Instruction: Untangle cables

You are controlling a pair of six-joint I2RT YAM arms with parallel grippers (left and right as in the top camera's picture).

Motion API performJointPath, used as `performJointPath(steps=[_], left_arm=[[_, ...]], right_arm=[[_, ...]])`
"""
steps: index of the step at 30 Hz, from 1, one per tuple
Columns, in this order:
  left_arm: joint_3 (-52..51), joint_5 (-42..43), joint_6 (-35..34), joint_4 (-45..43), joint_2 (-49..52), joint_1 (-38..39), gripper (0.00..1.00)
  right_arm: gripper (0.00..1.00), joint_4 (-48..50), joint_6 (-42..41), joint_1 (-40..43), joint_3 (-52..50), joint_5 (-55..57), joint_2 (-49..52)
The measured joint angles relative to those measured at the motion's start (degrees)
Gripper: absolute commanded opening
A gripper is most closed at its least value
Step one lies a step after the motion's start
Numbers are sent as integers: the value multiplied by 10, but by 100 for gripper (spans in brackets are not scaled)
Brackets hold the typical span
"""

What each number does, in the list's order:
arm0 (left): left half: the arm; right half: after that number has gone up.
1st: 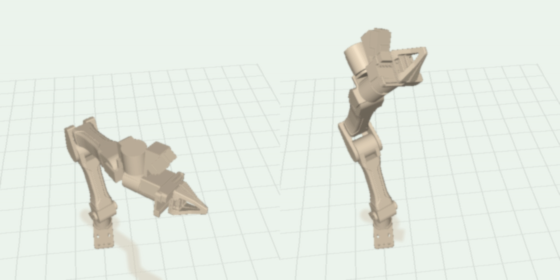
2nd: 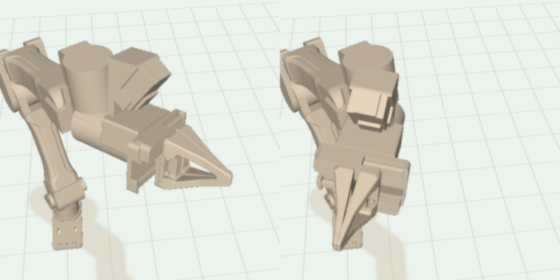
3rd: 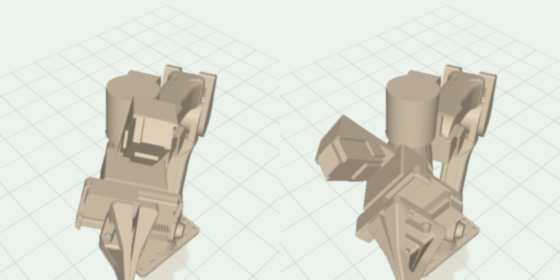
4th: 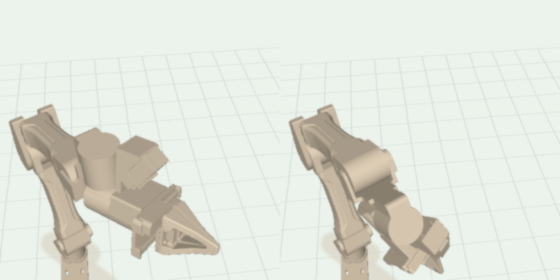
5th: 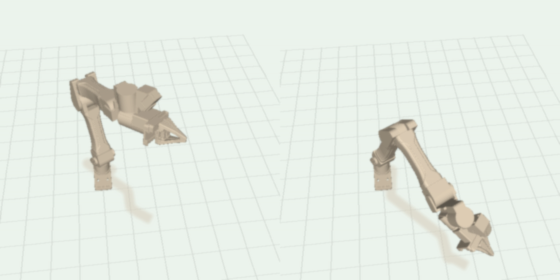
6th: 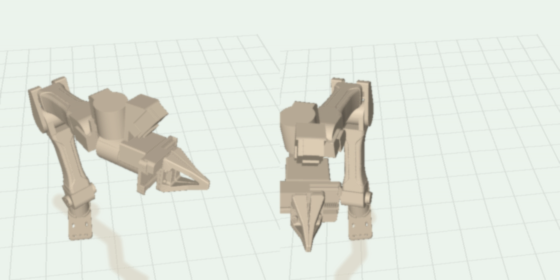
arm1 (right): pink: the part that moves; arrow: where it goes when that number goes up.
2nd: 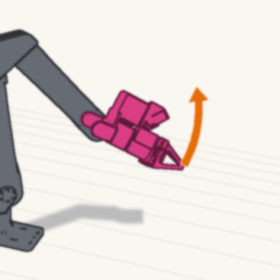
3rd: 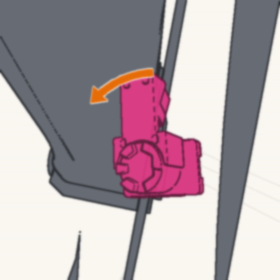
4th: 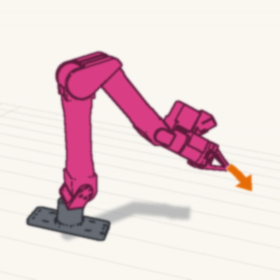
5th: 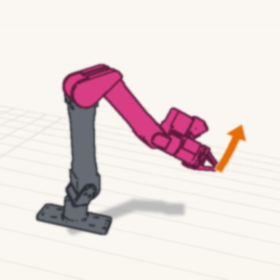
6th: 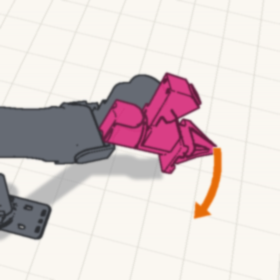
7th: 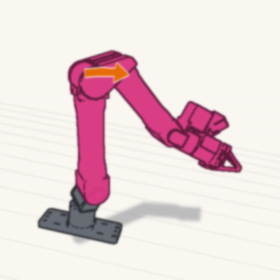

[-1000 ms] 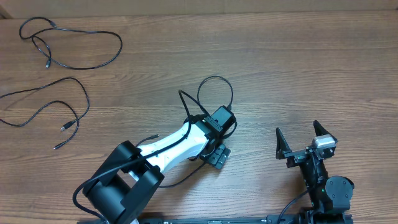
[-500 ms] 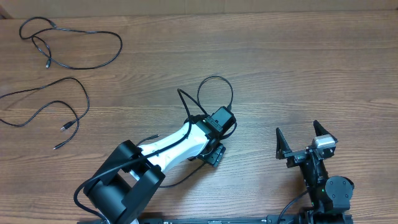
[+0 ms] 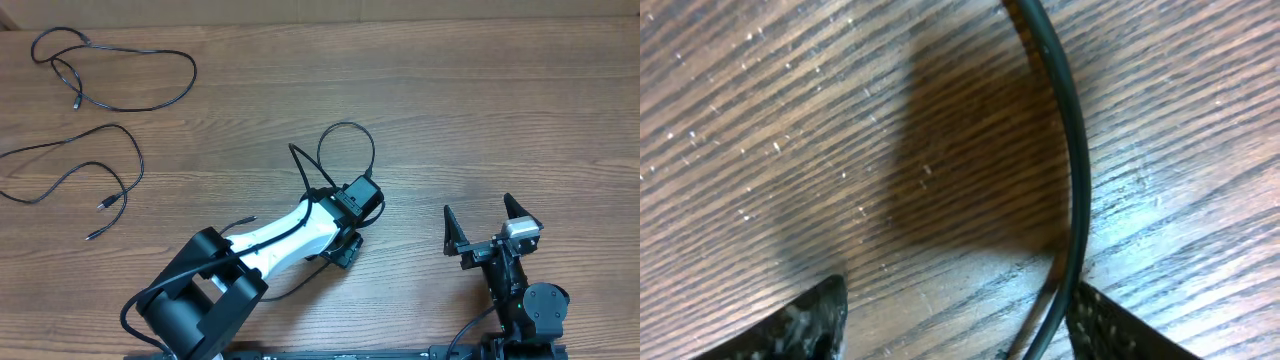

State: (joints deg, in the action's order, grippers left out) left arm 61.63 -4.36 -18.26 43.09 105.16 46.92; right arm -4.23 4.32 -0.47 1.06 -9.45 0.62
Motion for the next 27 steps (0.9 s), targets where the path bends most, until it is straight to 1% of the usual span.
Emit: performJointPath(steps=[3,17,18,23,24,27], left_arm=[[11,7,0,5,11,0,53],[24,14,0,10,23,0,51],[25,14,0,11,23,0,49],[36,18,-2,23,30,0,47],[38,19,-2,26,31,0,45],[41,23,-3,28,34,0,32]], right_arm=[[100,0,0,0,0,0,0],[100,0,0,0,0,0,0],[100,0,0,0,0,0,0],[100,0,0,0,0,0,0],[100,0,0,0,0,0,0],[100,0,0,0,0,0,0]])
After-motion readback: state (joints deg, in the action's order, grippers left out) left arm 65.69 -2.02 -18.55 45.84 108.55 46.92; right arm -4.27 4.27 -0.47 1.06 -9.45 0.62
